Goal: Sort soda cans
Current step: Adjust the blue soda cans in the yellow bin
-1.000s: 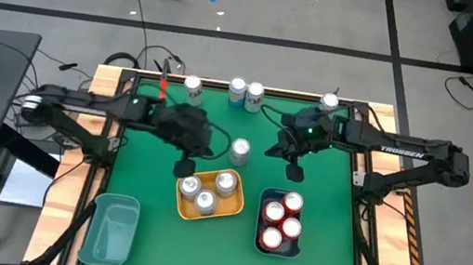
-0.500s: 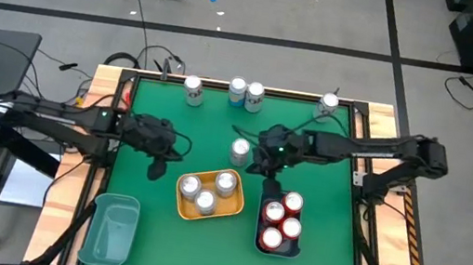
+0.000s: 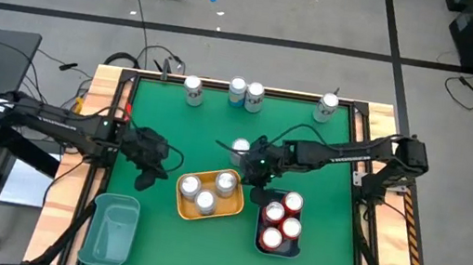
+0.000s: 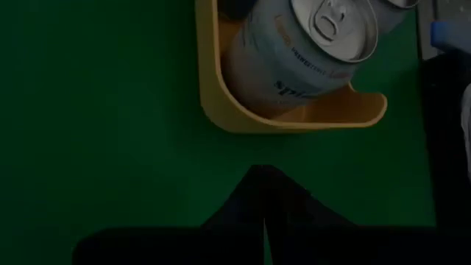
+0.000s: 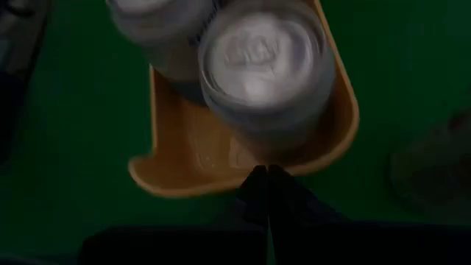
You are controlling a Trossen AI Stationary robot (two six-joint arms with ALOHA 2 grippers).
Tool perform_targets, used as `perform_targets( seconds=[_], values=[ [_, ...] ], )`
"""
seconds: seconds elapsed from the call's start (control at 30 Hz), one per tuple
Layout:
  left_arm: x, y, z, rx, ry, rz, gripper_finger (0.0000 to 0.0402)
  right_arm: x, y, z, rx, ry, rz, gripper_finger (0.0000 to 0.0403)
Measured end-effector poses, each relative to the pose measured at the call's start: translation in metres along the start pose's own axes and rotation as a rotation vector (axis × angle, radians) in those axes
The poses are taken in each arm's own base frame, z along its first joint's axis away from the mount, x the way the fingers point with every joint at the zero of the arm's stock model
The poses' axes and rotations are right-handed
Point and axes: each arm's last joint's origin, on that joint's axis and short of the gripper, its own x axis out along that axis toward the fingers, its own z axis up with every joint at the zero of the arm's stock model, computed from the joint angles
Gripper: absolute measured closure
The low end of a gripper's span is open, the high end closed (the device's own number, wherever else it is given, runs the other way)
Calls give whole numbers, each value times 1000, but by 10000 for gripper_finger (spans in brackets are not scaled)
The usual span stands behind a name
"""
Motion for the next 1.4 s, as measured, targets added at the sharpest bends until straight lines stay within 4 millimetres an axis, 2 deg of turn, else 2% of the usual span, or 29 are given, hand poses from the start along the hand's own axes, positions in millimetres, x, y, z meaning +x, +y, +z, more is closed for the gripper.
perform_targets(
  seconds=[0.33,0.63,0.9,1.13,1.4],
  values=[
    [29,0,-11,-20,2,-74,401,18,-3,-2,49,10,23,403],
    [61,-10,-7,28,22,-128,401,19,1,2,45,-28,41,403],
    [85,-10,-4,35,15,-144,401,34,-3,-1,53,-10,46,403],
    [96,-9,-1,56,-30,-126,401,32,-8,3,53,-50,40,403],
    [97,-8,3,88,-98,-58,401,32,-10,3,40,-50,36,403]
  ],
)
